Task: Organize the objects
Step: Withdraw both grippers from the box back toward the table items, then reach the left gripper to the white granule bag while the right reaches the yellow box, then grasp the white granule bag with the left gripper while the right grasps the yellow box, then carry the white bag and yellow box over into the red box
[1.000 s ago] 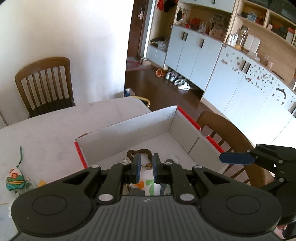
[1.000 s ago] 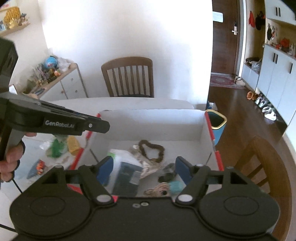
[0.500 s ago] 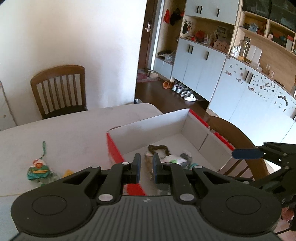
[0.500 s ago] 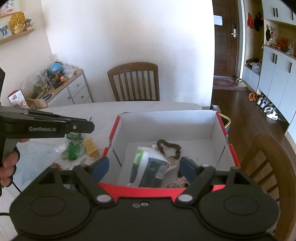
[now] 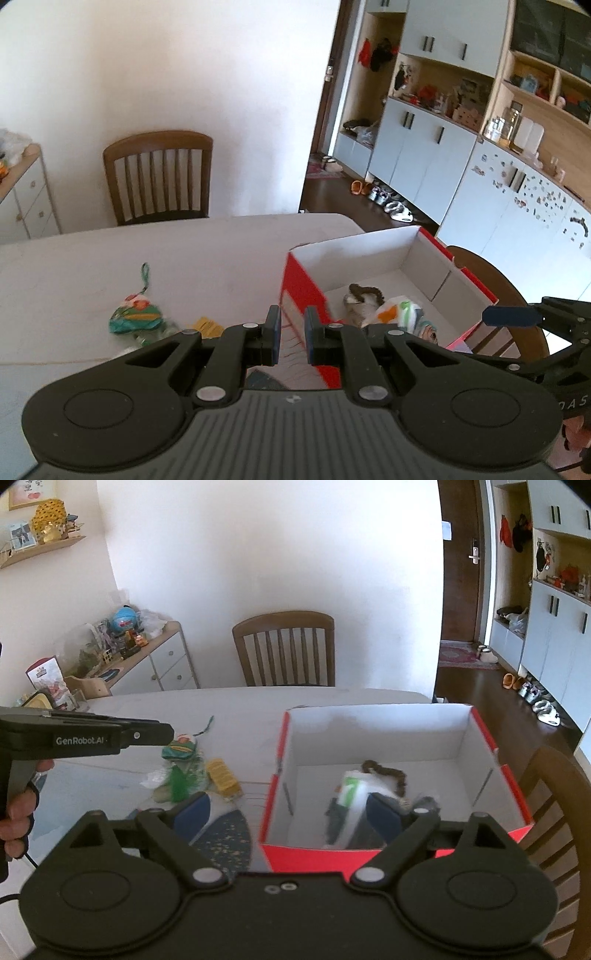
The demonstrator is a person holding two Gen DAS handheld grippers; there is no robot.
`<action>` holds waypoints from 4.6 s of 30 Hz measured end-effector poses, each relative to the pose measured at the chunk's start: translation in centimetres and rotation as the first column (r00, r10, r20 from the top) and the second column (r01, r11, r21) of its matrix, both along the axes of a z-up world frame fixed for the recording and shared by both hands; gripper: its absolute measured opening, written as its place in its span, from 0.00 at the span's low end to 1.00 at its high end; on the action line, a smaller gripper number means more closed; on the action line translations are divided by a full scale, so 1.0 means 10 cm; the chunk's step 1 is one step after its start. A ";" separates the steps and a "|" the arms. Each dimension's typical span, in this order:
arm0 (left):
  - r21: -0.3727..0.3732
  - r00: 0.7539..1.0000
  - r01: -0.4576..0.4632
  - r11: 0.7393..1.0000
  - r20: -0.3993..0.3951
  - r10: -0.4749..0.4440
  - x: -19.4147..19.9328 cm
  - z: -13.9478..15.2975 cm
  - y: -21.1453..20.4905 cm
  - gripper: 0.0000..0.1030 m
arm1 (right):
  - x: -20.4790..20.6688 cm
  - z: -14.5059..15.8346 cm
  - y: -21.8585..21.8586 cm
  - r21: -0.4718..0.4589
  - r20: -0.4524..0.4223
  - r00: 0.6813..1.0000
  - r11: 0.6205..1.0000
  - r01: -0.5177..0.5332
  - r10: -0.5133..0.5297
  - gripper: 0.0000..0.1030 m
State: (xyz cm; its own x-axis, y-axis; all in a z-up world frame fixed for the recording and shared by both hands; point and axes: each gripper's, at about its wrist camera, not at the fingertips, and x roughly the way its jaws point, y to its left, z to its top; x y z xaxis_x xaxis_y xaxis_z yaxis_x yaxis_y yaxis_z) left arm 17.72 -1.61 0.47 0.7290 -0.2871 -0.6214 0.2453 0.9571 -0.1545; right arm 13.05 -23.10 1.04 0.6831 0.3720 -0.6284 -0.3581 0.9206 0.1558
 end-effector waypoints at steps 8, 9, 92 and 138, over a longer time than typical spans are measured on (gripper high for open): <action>-0.009 1.000 -0.011 1.000 -0.015 0.011 -0.13 -0.11 0.44 0.31 | -0.09 -0.04 0.38 -0.009 -0.003 1.000 1.000 -0.015 0.015 0.89; -0.006 1.000 -0.013 1.000 -0.016 0.013 -0.14 -0.12 0.49 0.32 | -0.10 -0.04 0.42 -0.009 -0.004 1.000 1.000 -0.016 0.016 0.89; -0.076 0.983 0.059 0.995 -0.168 -0.071 0.94 -1.64 1.81 0.65 | 1.59 -1.39 1.73 -0.122 -0.243 0.970 0.992 -0.036 0.005 0.51; -0.127 0.995 0.007 0.992 -0.096 -0.019 0.11 -0.67 1.77 0.30 | 0.58 -0.55 1.03 0.071 -0.181 0.979 0.991 0.112 -0.098 0.29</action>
State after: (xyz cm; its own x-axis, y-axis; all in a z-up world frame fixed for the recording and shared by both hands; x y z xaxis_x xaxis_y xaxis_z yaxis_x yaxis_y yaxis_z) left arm 18.85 16.09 -6.23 0.6628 -0.3768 -0.6471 0.2355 0.9252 -0.2976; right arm 18.90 -12.81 -4.49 0.6021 0.3584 -0.7135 -0.2202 0.9335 0.2831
